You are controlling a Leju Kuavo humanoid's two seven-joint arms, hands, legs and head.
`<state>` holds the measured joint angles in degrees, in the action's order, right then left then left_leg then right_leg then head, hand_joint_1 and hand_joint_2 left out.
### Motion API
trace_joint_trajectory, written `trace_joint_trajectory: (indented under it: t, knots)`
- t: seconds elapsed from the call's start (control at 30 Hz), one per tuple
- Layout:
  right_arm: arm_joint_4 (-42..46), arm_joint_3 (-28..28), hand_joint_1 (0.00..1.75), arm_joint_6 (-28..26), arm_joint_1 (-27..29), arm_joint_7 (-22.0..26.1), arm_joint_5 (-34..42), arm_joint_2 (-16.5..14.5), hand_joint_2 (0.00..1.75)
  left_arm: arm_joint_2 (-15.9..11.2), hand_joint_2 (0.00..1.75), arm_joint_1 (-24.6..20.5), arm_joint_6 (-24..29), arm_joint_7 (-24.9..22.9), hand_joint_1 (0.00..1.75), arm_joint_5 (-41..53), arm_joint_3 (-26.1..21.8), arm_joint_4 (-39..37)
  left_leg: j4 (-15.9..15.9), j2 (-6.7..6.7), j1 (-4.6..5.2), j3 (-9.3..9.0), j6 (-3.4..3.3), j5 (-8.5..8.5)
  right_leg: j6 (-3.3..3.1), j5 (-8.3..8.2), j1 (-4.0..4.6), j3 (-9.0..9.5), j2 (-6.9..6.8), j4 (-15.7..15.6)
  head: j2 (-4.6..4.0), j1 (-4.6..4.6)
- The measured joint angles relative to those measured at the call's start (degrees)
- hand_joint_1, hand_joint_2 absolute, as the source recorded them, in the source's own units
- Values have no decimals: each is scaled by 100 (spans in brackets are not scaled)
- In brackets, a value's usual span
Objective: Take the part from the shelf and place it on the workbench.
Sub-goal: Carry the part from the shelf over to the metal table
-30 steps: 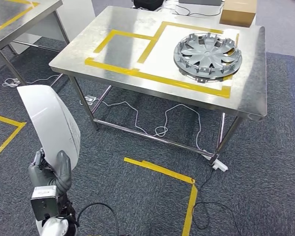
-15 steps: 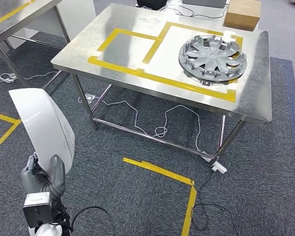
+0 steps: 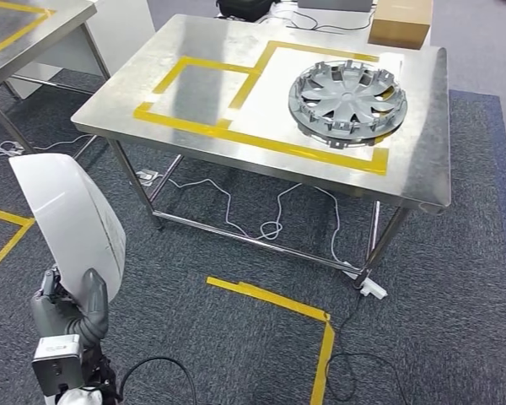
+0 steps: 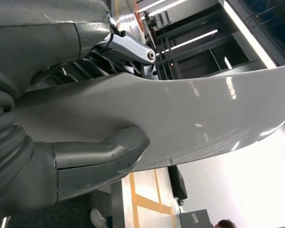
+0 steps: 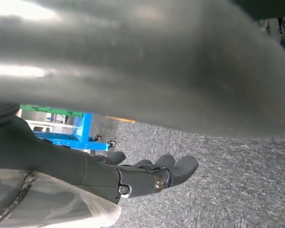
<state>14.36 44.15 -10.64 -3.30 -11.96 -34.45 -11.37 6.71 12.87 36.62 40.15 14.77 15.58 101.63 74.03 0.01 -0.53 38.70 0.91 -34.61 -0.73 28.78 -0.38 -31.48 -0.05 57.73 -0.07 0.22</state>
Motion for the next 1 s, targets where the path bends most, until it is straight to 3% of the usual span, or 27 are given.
trace_joint_trajectory:
  t: [0.07,0.13,0.17,0.3,0.37,0.43,0.47,0.5,0.57,0.63,0.67,0.77,0.83,0.87,0.93,0.97,1.0]
  knots:
    - [0,0,0,-2,2,0,0,-1,0,-2,175,2,-1,0,175,-2,-4,1,-626,-2,13,-228,-71,453,8,40,20,66,14,-1,0,0]
    - [0,0,0,-3,4,3,-1,-13,0,-2,175,1,-1,1,175,1,-4,9,-1293,-5,44,-503,-158,718,47,87,45,93,22,5,0,4]
    - [0,0,0,-5,2,5,-1,-19,0,-3,175,2,-1,1,175,4,-5,16,-1462,-7,63,-567,-186,737,77,102,47,91,20,3,0,11]
    - [0,1,0,-13,-14,6,-33,-23,0,9,175,9,37,0,175,32,-15,33,-1624,-15,48,-653,-250,707,200,175,37,81,5,41,-1,25]
    - [0,1,0,-11,-11,4,-66,-22,0,34,175,5,51,0,175,55,-19,30,-1680,-8,18,-718,-292,702,251,406,21,-187,8,536,-2,54]
    - [0,1,0,-5,4,9,-81,-22,0,49,175,5,51,0,175,66,-20,21,-1683,-4,16,-746,-317,663,298,665,-2,-673,6,1330,-2,75]
    - [0,1,0,-3,17,13,-85,-22,0,52,175,8,49,0,175,66,-20,13,-1682,-6,17,-770,-318,637,317,676,-12,-861,6,1578,-2,75]
    - [0,1,0,-1,29,10,-87,-22,0,55,175,9,46,0,175,65,-21,5,-1681,-9,15,-806,-314,605,330,567,-20,-943,5,1611,-2,78]
    - [0,2,0,0,43,2,-89,-22,0,60,175,10,39,0,175,64,-22,-8,-1680,-15,9,-920,-287,521,341,67,-38,-764,-4,1023,-2,78]
    - [-1,2,0,4,41,2,-93,-22,0,64,175,7,36,0,175,66,-25,-14,-1669,-14,22,-1007,-224,426,315,-227,-33,-442,-19,323,-2,79]
    - [-2,2,0,7,38,15,-101,-22,0,67,175,3,36,0,175,69,-27,-15,-1664,-14,31,-1025,-190,391,284,-241,-26,-343,-22,144,-2,74]
    - [-2,2,0,14,37,48,-157,-22,0,78,175,-15,35,0,175,85,-29,-19,-1666,-11,29,-1065,-106,321,161,-142,-13,-254,-11,67,-2,51]
    - [-1,3,0,26,33,46,-186,-22,0,82,175,-37,33,1,175,90,-28,-19,-1435,-9,17,-1000,-50,178,80,-97,-30,-185,-9,45,-1,24]
    - [0,3,0,34,29,48,-192,-22,0,82,175,-44,33,1,175,88,-28,-20,-1139,-9,9,-862,-26,48,48,-70,-40,-141,-10,35,-1,10]
    - [0,5,0,44,27,57,-200,-22,0,79,175,-46,27,1,175,85,-29,-29,-332,-9,1,-405,6,-214,11,5,-35,-66,-9,35,-1,-12]
    - [0,8,0,48,29,61,-203,-22,0,78,175,-41,22,0,175,81,-29,-36,-44,-10,-2,-207,11,-250,10,43,-32,-22,-6,35,-1,-9]
    - [0,11,0,50,32,63,-207,-22,0,75,175,-39,15,0,175,78,-30,-43,57,-10,-2,-89,6,-171,14,84,-30,31,1,35,-2,-10]
